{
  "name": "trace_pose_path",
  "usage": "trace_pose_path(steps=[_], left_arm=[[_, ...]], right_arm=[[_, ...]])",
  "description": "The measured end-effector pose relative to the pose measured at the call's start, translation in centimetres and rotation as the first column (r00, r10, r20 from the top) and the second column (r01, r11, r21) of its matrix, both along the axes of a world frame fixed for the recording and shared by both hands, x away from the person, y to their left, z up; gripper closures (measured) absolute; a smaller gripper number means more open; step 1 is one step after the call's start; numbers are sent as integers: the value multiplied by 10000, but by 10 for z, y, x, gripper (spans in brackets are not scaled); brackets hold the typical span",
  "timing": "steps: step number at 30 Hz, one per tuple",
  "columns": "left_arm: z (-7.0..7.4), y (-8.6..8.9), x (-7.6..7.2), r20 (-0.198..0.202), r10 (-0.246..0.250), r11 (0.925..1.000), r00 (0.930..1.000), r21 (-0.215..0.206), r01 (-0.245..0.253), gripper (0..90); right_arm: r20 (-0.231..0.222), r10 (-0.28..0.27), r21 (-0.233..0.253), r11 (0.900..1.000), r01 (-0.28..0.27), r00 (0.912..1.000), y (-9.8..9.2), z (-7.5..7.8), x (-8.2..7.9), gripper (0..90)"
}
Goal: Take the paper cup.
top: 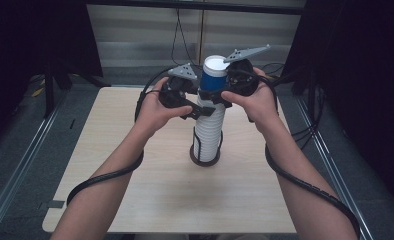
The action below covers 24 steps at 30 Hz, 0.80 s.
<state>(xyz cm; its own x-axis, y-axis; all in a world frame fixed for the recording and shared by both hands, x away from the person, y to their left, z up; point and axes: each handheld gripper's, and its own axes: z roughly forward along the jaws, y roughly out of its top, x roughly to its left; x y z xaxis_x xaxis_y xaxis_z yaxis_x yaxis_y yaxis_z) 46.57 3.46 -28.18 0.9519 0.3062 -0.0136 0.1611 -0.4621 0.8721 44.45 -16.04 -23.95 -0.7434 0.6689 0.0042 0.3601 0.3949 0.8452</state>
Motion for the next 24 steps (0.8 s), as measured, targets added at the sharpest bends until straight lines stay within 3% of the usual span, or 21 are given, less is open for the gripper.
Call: trace_pose_path(steps=[5, 9, 24], left_arm=[[1, -1, -1, 32, -31, 10000, 10000, 63, 31, 156], [0, -1, -1, 5, -48, 10000, 10000, 37, 48, 157], [-1, 1, -1, 43, 10, 10000, 10000, -35, -10, 165]], right_arm=[[62, -52, -62, 10000, 52, 10000, 0, 0, -2, 175], [-91, -101, -387, 9992, 98, 9999, 1, 4, -1, 183], [63, -68, -100, 9999, 68, 10000, 0, 9, -1, 197]])
